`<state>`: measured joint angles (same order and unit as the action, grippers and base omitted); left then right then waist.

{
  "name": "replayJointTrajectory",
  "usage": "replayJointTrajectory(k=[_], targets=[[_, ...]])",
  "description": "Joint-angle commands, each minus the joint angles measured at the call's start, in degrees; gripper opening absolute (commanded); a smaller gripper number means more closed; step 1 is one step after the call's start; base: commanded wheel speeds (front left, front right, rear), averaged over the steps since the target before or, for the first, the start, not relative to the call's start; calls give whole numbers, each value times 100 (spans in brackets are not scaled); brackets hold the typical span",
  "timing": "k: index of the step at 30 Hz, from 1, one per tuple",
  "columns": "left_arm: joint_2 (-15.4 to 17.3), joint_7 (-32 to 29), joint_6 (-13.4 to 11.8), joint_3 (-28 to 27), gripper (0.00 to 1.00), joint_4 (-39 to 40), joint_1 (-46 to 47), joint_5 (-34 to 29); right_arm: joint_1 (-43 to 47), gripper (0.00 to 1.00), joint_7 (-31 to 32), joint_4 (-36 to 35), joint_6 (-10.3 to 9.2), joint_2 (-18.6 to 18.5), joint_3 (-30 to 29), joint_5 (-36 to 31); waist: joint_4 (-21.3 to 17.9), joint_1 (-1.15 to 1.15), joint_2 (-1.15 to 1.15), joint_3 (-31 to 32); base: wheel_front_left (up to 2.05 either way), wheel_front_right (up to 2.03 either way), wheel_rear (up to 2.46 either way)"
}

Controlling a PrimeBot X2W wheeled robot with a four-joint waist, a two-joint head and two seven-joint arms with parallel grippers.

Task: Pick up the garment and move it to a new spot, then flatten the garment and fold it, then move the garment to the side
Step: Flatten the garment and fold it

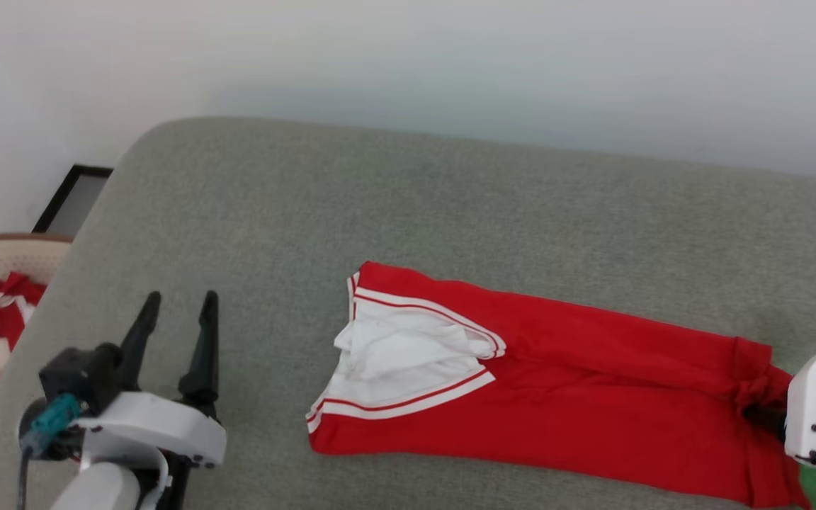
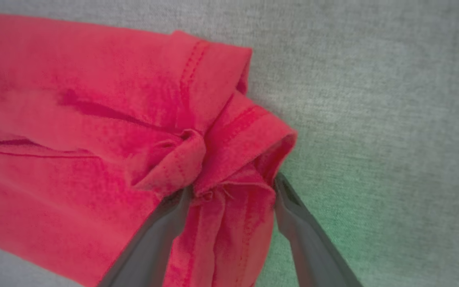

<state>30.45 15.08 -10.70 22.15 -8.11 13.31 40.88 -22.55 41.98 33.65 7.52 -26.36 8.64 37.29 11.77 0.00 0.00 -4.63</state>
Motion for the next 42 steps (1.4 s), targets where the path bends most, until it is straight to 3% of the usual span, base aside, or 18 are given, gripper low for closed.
replayJointTrajectory(k=[1,3,4,5,15,24,31,38,42], targets=[[-159,3,129,-196,100,25,-118,-186,-44,100,39,161,-6,106,49,-18,113,0,0,-128,0,0,0],[-346,3,246,-410,100,-28,-272,-349,-67,100,95,330,-6,165,126,-32,143,0,0,-175,0,0,0],[-449,3,320,-512,100,-29,-304,-427,-75,93,126,381,-6,211,200,-6,159,0,0,-198,0,0,0],[-555,3,394,-605,100,-21,-334,-492,-84,0,144,396,-2,237,280,36,175,0,0,-221,0,0,0],[-1196,4,942,-1408,100,-10,-688,-1110,-191,0,179,237,-4,-12,649,502,185,0,0,-321,0,0,0],[-1504,3,1278,-1846,100,-60,-802,-1428,-287,0,-83,316,-22,-705,528,577,97,0,0,-296,0,0,0],[-1726,3,1541,-2001,100,-155,-846,-1638,-464,0,-284,839,-10,-1308,238,466,11,0,0,-270,0,0,0],[-1811,3,1652,-2101,100,-258,-870,-1691,-601,0,-298,880,-7,-1399,370,413,-109,0,0,-187,0,0,0],[-1831,3,1690,-2138,100,-348,-936,-1702,-498,0,-160,291,-6,-1271,609,758,-195,0,0,-42,0,0,0]])
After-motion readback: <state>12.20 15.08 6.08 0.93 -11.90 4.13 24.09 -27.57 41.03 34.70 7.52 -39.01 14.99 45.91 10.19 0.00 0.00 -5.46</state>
